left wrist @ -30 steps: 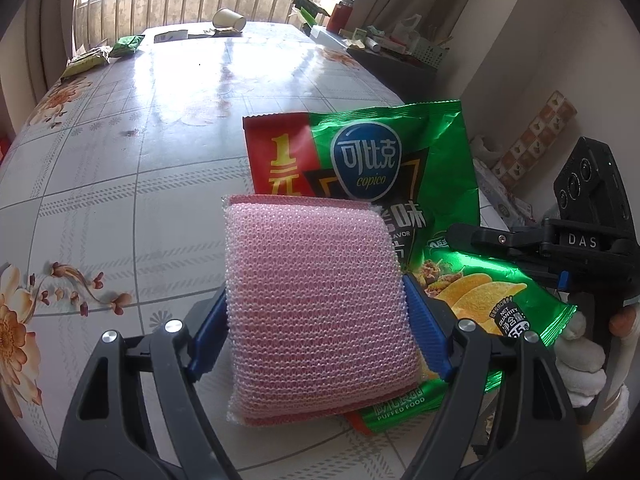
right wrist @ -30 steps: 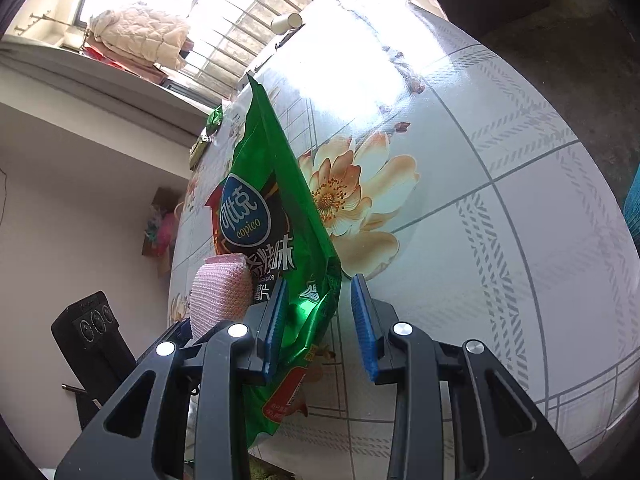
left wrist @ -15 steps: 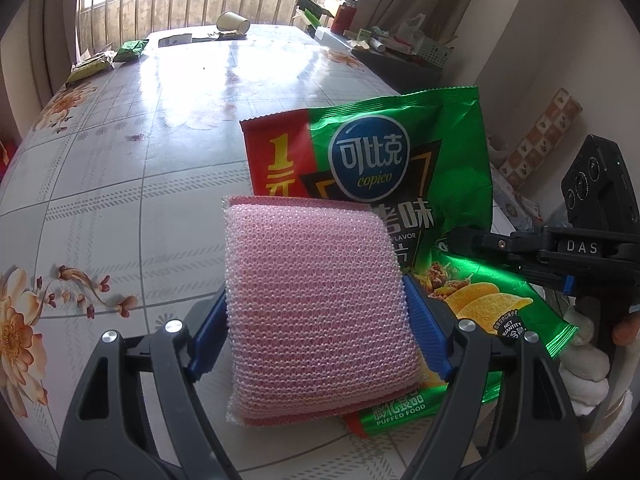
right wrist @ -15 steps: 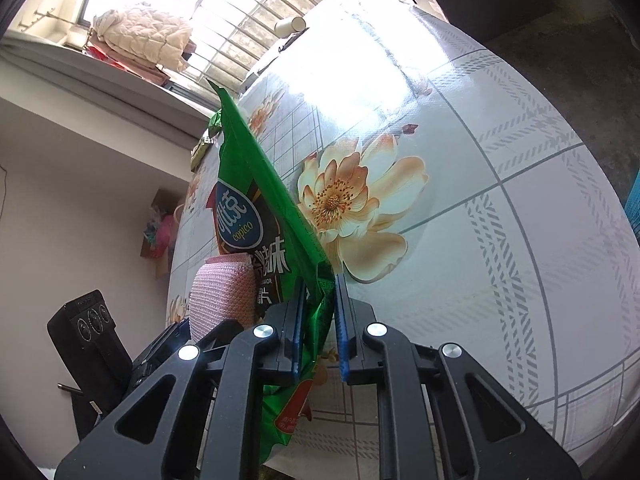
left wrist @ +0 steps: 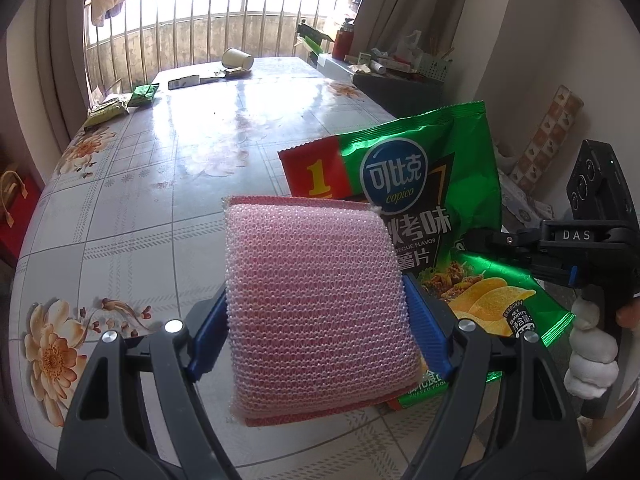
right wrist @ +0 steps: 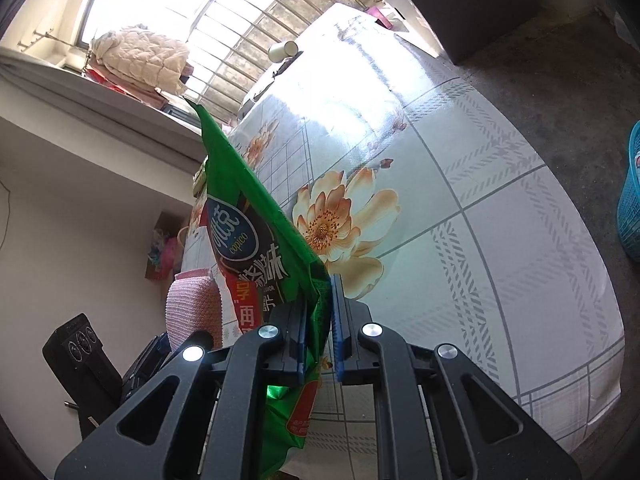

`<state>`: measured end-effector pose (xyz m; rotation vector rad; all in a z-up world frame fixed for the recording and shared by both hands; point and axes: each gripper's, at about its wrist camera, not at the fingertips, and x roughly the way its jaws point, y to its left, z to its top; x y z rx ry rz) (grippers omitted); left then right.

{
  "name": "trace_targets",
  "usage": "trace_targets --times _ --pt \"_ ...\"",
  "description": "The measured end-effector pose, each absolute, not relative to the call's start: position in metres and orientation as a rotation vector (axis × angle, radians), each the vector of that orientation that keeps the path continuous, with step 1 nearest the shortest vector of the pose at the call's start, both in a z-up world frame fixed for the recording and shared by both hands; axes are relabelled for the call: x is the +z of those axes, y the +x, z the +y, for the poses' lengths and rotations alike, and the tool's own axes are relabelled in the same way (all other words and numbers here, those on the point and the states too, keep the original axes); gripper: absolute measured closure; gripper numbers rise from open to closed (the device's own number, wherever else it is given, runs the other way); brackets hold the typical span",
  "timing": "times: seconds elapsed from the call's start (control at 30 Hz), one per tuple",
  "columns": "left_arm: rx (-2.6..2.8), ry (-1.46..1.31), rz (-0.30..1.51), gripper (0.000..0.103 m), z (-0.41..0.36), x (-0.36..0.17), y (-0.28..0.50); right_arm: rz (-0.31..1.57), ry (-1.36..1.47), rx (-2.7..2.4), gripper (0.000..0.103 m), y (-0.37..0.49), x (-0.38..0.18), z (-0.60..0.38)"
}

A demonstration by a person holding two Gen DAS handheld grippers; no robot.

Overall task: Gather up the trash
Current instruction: 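Lift the pink sponge and green chip bag up off the table with both tools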

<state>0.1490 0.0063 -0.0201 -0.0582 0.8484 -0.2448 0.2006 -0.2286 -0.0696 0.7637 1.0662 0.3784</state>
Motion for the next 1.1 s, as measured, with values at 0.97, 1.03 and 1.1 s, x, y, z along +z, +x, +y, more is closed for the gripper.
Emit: trace_targets --times 0.97,1.03,1.1 --pt "-0.23 0.059 0.725 0.027 -0.02 0.025 0.11 0.93 0.861 0.344 0.093 0.145 -0.044 -0.278" --pt "-0.239 0.06 0.724 0.027 -0.024 0.027 0.106 0.921 0.871 0.342 0.093 0.141 -0.043 -0.283" --pt "-0.247 0.06 0.723 0.027 -0.027 0.029 0.106 0.912 0.882 0.34 0.093 0.137 -0.043 -0.286"
